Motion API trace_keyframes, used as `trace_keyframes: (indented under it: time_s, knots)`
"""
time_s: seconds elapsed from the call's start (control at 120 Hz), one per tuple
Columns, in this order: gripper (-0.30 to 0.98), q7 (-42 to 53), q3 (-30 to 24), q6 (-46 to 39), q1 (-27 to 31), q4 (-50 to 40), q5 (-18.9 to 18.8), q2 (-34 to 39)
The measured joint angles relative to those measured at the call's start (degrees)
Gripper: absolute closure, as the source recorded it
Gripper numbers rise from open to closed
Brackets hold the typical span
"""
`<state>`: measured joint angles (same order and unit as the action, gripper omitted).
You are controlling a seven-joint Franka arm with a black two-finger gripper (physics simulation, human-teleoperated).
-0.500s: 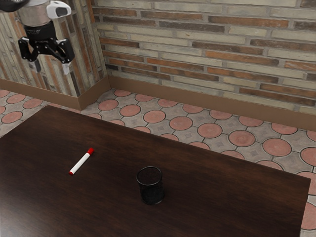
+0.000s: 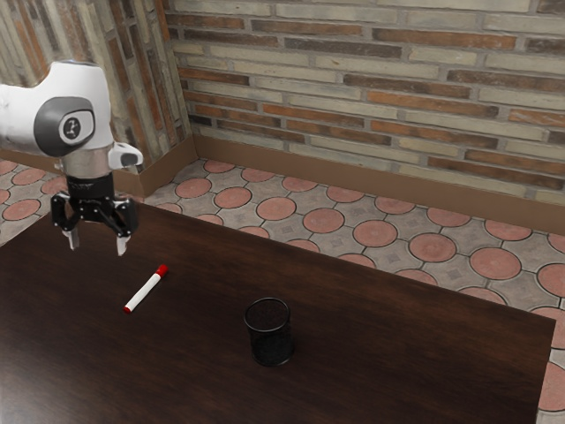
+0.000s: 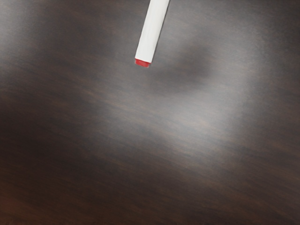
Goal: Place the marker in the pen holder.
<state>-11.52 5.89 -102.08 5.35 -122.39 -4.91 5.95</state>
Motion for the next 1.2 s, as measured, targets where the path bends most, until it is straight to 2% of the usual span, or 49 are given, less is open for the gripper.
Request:
trace_keyframes:
  time_s: [0.2, 0.592, 0.842, 1.2]
  knots:
    - [0.00, 1.20, -0.04, -9.29, 0.26, -3.14, 0.01, -6.14]
    - [0.00, 5.85, -0.03, -19.86, 2.35, -2.56, 0.47, -15.24]
    - [0.00, 9.37, -0.10, -22.88, 2.83, 3.92, 0.72, -20.15]
    - [0.00, 12.89, -2.05, -23.01, 2.74, 14.52, 4.28, -27.82]
